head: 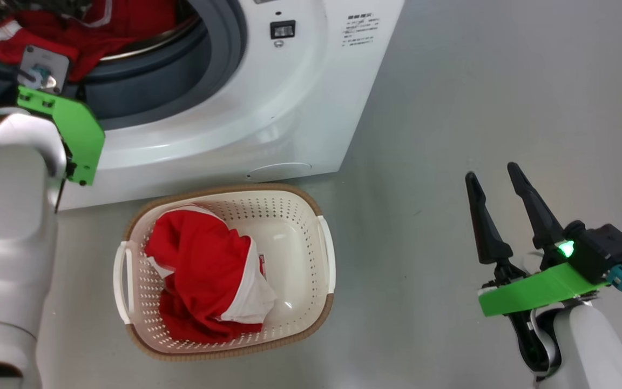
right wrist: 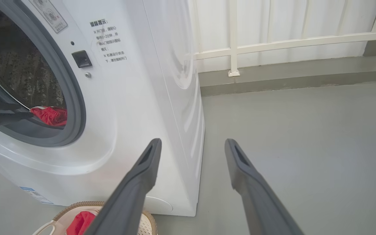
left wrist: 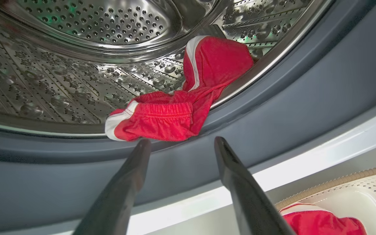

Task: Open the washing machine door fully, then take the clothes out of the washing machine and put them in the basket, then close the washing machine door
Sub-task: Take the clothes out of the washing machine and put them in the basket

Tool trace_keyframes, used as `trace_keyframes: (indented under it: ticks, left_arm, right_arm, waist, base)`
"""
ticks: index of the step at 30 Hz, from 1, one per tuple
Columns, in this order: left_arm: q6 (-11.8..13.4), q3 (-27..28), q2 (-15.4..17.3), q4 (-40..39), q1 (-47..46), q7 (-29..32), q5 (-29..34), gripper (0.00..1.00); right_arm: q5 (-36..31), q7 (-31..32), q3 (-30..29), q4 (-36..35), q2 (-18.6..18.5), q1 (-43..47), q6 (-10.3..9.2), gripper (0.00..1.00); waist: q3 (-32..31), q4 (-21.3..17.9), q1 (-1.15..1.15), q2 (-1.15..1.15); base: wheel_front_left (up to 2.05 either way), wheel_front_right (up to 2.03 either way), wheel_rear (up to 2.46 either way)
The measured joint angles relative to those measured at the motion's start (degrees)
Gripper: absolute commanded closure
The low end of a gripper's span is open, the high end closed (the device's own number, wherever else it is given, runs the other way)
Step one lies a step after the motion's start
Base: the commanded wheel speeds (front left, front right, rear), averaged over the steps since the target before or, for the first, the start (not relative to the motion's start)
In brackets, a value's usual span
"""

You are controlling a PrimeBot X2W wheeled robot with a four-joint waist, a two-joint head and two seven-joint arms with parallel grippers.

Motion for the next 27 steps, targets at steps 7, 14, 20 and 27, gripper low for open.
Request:
trace_keyframes:
  ticks: [7, 14, 20, 27]
  left_arm:
    - [-0.03, -2.8, 2.16, 7.19, -6.98, 0.97, 2.65, 0.0]
    - [0.08, -4.26, 3.15, 11.77, -11.4, 1.96, 3.25, 0.0]
    - [0.52, -4.49, 4.99, 13.51, -12.94, 1.91, 3.37, 0.0]
    - [2.19, -5.06, 6.12, 14.28, -14.04, 0.86, 3.28, 0.0]
  right_arm:
    - [0.01, 0.0, 1.78, -0.04, 0.73, -2.84, 0.0, 0.0]
    - [0.01, 0.0, 2.45, -0.02, 1.2, -4.21, 0.0, 0.0]
    - [0.03, 0.0, 3.22, -0.02, 1.63, -4.39, 0.0, 0.0]
    - [0.03, 0.0, 3.45, -0.05, 2.3, -4.43, 0.0, 0.0]
  waist:
    - [1.99, -1.93, 0.0, 0.0]
    - [4.12, -3.99, 0.0, 0.0]
    - [5.51, -5.78, 0.0, 0.0]
    - [6.99, -7.03, 0.0, 0.0]
  base:
    - [0.0, 0.0, 0.0]
    - [0.0, 0.0, 0.0]
    - [0.0, 0.0, 0.0]
    - [0.0, 0.0, 0.0]
